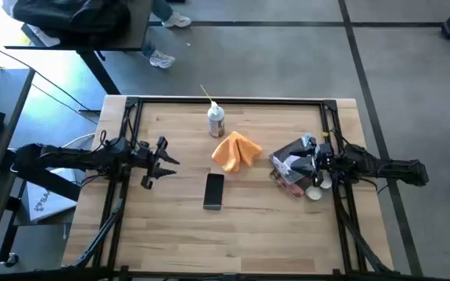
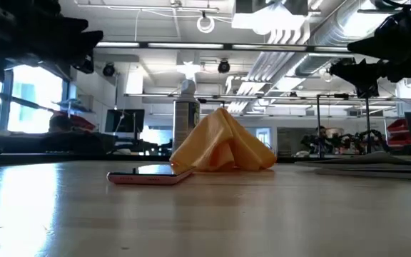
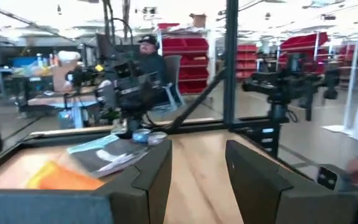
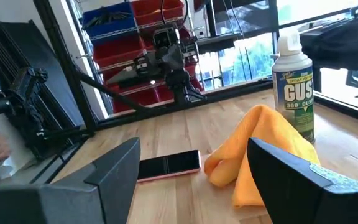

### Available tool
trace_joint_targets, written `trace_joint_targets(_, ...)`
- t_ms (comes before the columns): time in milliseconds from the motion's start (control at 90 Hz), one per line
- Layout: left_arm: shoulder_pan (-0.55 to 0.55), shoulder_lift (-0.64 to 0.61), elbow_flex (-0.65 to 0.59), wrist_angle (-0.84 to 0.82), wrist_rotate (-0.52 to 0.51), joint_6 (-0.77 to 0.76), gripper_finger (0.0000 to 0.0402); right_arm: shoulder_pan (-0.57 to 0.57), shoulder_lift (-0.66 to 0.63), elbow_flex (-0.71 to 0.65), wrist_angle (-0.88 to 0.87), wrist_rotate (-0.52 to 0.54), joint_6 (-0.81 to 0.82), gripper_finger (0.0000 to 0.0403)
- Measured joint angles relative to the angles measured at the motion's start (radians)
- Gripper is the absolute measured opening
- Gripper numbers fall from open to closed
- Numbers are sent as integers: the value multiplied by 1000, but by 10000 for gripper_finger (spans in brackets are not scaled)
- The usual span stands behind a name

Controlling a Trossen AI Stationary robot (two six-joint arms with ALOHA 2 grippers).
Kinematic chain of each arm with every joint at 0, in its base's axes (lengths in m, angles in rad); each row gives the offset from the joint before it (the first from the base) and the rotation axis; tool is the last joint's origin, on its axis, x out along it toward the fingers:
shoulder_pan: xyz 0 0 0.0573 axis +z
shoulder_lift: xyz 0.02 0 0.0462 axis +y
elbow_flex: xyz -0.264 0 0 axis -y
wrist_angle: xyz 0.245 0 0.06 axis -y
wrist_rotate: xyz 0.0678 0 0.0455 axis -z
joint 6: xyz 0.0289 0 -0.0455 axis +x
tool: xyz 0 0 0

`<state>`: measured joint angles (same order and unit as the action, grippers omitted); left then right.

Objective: Apply microfiber cloth
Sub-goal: Return to Home Position

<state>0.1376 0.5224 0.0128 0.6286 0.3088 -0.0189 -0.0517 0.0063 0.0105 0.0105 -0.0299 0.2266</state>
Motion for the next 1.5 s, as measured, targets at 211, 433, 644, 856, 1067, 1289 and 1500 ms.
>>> trace_joint_targets(211, 34, -67, 0, -85, -87, -19, 131, 0, 0, 0, 0, 0, 0, 264)
trace_joint_targets(433, 32, -226, 0, -222, -215, -10, 131, 0, 0, 0, 0, 0, 0, 264)
trace_joint_targets(644, 12, -382, 0, -371, -299, -30, 131, 0, 0, 0, 0, 0, 0, 264)
trace_joint_targets(856, -84, -510, 0, -467, -436, -26, 131, 0, 0, 0, 0, 0, 0, 263)
trace_joint_targets(1067, -211, -520, 0, -481, -516, 76, 131, 0, 0, 0, 0, 0, 0, 263)
trace_joint_targets(1289, -240, -519, 0, -463, -513, 87, 131, 0, 0, 0, 0, 0, 0, 264)
trace_joint_targets(1500, -240, -519, 0, -502, -487, 67, 131, 0, 0, 0, 0, 0, 0, 264)
